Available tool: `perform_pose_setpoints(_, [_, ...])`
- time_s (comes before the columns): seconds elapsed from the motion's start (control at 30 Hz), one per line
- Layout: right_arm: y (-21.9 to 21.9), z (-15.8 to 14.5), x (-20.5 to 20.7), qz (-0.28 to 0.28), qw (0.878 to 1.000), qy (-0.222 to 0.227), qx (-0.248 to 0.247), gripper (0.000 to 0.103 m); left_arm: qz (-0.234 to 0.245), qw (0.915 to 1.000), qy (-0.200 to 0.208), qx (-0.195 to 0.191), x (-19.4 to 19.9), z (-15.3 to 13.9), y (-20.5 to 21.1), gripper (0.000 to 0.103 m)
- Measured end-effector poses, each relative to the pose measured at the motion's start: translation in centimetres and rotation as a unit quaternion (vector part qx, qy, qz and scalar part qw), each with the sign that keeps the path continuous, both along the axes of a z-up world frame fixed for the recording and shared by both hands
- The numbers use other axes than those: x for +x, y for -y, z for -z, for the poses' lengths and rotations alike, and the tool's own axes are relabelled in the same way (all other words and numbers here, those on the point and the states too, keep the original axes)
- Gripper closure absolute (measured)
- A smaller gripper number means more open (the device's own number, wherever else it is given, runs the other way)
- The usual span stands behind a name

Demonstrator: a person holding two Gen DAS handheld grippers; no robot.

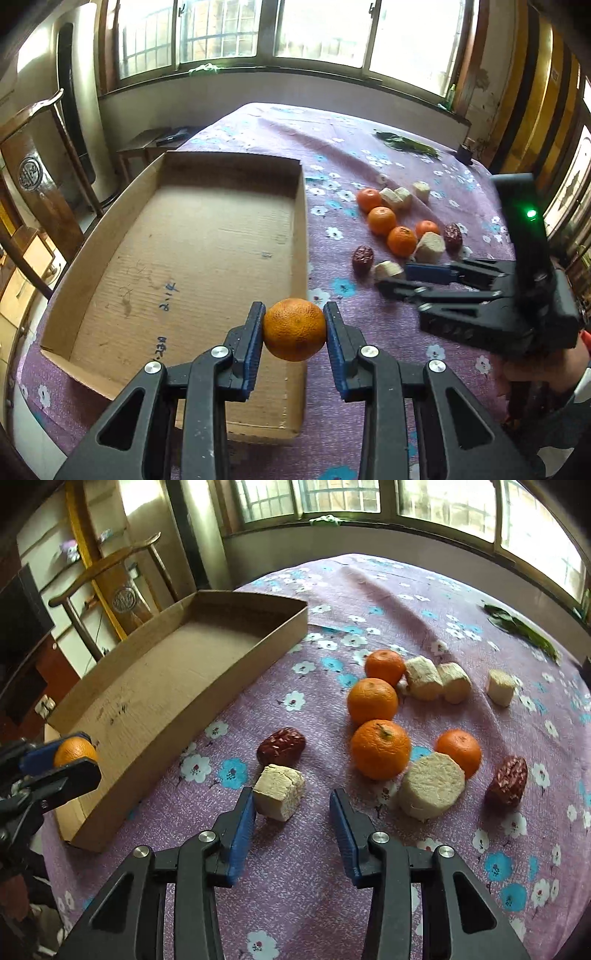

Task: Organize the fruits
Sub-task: 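Carry the orange into the tray with the left tool while the right tool grasps a white yam slice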

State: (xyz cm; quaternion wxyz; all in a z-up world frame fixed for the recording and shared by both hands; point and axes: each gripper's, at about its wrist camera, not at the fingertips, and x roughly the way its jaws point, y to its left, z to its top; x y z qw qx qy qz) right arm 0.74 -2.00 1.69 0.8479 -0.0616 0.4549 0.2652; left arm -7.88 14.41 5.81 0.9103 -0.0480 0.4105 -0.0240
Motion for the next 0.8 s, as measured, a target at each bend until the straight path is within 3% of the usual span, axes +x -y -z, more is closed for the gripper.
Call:
perform_pose_setpoints(0.2, [2.6, -0.7, -0.6, 0.025, 1.000, 0.010, -0.009, 0.058, -0.003, 0.9999, -0.011, -0.004, 0.7, 1.0, -0.4, 0.072])
perform_pose_setpoints(0.47, [-0.6, 0.4, 0.3, -0.009, 1.000, 0.015, -0.019, 0.058, -0.002, 1.0000, -0.002, 0.000, 0.3, 0.4, -0.1, 0.072])
perform_pose_setpoints(0.57, [-1.1, 0.5, 0.6, -0.017, 0.999, 0.024, -0.030, 0.072, -0.009, 1.0000, -0.002, 0.000, 0.3, 0.4, -0.5, 0.072])
perform_pose_setpoints(0.8, [0.5, -0.4, -0.3, -0.019, 0.999, 0.014, -0.023, 0.072, -0.029, 0.9995, -0.005, 0.011, 0.7, 0.3, -2.0, 0.072])
